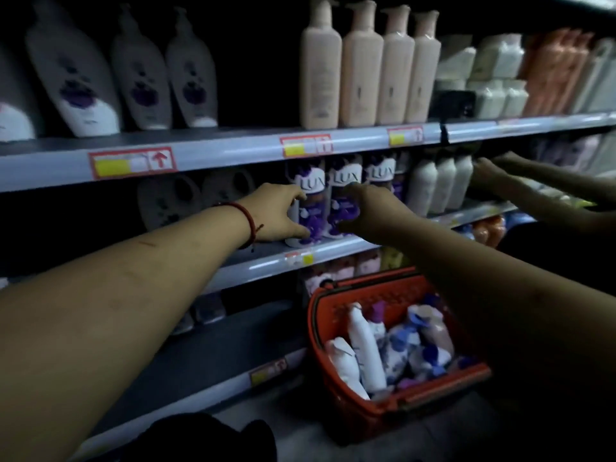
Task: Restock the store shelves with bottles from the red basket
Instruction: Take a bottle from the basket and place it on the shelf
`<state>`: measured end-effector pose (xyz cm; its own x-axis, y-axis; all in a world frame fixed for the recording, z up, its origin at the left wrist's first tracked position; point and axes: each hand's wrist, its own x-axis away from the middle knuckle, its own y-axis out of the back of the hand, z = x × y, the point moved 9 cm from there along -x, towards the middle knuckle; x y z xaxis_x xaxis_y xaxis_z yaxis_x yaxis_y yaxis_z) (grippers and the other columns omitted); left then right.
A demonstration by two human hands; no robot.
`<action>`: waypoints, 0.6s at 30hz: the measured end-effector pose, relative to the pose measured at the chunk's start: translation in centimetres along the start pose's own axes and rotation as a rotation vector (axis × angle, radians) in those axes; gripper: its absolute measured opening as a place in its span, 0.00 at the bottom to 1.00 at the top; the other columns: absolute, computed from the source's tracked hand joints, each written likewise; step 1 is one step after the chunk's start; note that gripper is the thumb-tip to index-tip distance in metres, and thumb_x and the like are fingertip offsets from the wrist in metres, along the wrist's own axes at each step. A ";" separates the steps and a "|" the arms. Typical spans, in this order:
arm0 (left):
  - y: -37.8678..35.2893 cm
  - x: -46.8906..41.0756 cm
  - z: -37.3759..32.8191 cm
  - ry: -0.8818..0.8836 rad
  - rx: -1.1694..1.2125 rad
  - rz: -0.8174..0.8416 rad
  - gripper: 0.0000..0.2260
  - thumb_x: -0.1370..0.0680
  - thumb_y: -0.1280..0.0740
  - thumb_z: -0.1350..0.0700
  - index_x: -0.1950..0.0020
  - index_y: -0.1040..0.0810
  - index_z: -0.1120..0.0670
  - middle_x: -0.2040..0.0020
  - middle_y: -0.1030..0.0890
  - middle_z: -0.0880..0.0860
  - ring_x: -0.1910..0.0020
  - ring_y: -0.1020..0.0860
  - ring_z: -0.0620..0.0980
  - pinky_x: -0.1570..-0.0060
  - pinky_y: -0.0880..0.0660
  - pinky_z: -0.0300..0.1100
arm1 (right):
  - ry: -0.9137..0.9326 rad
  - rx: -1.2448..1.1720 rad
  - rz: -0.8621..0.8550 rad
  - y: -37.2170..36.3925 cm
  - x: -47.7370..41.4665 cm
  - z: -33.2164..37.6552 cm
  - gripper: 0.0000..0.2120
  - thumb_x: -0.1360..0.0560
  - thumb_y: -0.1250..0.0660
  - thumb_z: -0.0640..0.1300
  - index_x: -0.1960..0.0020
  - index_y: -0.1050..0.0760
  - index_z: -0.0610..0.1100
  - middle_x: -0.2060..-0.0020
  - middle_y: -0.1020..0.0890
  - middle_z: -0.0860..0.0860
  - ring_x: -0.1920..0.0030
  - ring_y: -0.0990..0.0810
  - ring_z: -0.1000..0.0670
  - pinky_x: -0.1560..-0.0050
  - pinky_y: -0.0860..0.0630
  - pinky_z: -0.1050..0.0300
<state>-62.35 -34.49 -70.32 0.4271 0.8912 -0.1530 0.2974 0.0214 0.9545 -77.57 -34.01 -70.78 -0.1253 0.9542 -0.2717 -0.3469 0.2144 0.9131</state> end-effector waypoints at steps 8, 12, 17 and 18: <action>-14.5 -2.3 -3.2 -0.036 0.043 0.199 0.34 0.29 0.25 0.45 0.28 0.31 0.55 0.31 0.26 0.56 0.33 0.27 0.55 0.36 0.31 0.42 | -0.176 -0.022 0.148 -7.7 4.8 -10.8 0.33 0.31 0.24 0.51 0.30 0.31 0.43 0.36 0.22 0.42 0.36 0.24 0.41 0.39 0.27 0.52; -20.9 -2.7 -3.3 -0.016 0.084 0.311 0.34 0.32 0.25 0.42 0.30 0.28 0.54 0.34 0.24 0.55 0.35 0.26 0.55 0.37 0.31 0.40 | -0.263 -0.071 0.224 -12.3 6.8 -14.7 0.34 0.30 0.24 0.50 0.29 0.32 0.41 0.37 0.22 0.42 0.37 0.24 0.42 0.41 0.28 0.54; -27.0 -4.0 -0.6 0.152 0.212 0.382 0.30 0.30 0.24 0.46 0.32 0.27 0.55 0.38 0.21 0.54 0.39 0.23 0.52 0.36 0.28 0.43 | -0.337 -0.092 0.342 -18.3 8.6 -18.7 0.36 0.31 0.24 0.54 0.28 0.32 0.45 0.37 0.22 0.45 0.39 0.22 0.44 0.47 0.30 0.59; -27.9 -4.2 -0.1 0.164 0.216 0.405 0.29 0.29 0.24 0.48 0.32 0.27 0.55 0.38 0.21 0.54 0.39 0.23 0.52 0.36 0.28 0.44 | -0.350 -0.102 0.368 -19.1 8.7 -19.2 0.36 0.31 0.23 0.54 0.28 0.32 0.46 0.38 0.21 0.45 0.41 0.21 0.45 0.50 0.30 0.60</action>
<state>-72.58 -38.80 -96.30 0.4101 0.8686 0.2783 0.3127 -0.4205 0.8517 -89.93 -33.84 -96.41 0.0562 0.9791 0.1956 -0.4298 -0.1531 0.8898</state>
